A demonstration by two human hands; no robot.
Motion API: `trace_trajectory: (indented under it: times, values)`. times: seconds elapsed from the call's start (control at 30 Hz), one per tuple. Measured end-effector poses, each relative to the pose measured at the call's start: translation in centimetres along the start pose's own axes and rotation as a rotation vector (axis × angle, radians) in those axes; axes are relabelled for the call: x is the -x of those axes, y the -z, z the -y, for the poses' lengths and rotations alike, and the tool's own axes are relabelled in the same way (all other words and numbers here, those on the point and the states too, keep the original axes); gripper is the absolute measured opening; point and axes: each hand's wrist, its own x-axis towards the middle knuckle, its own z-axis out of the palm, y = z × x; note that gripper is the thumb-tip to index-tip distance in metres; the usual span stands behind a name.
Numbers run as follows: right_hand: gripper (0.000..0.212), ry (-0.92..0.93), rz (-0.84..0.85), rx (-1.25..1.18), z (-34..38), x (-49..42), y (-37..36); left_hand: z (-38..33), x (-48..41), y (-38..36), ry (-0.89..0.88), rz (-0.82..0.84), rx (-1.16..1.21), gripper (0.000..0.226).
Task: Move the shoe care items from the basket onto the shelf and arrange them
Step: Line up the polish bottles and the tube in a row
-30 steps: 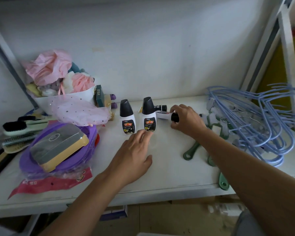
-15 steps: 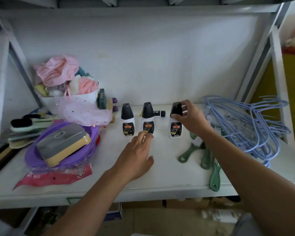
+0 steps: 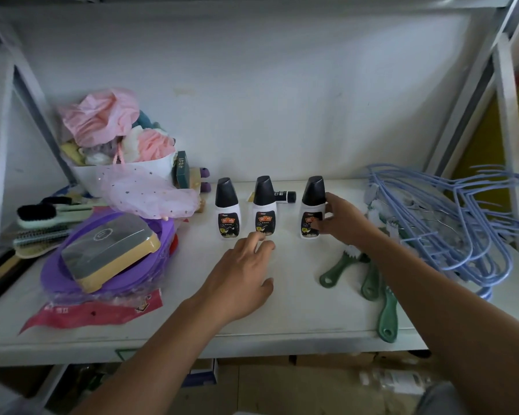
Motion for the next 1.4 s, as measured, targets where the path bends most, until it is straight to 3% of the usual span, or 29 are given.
trace_trajectory:
  times: [0.27,0.8,1.4]
  values:
    - [0.049,0.026,0.004,-0.111,0.5,-1.5,-2.2,1.9,0.5,0.2,0.010,0.026,-0.024,0.051]
    - [0.053,0.081,0.077,-0.041,0.0,-1.6,-1.6,3.2,0.6,0.8,0.073,0.059,-0.039,0.054]
    - [0.047,0.066,0.116,-0.155,-1.3,-2.6,-2.2,3.1,0.5,0.6,0.085,0.059,-0.014,0.054]
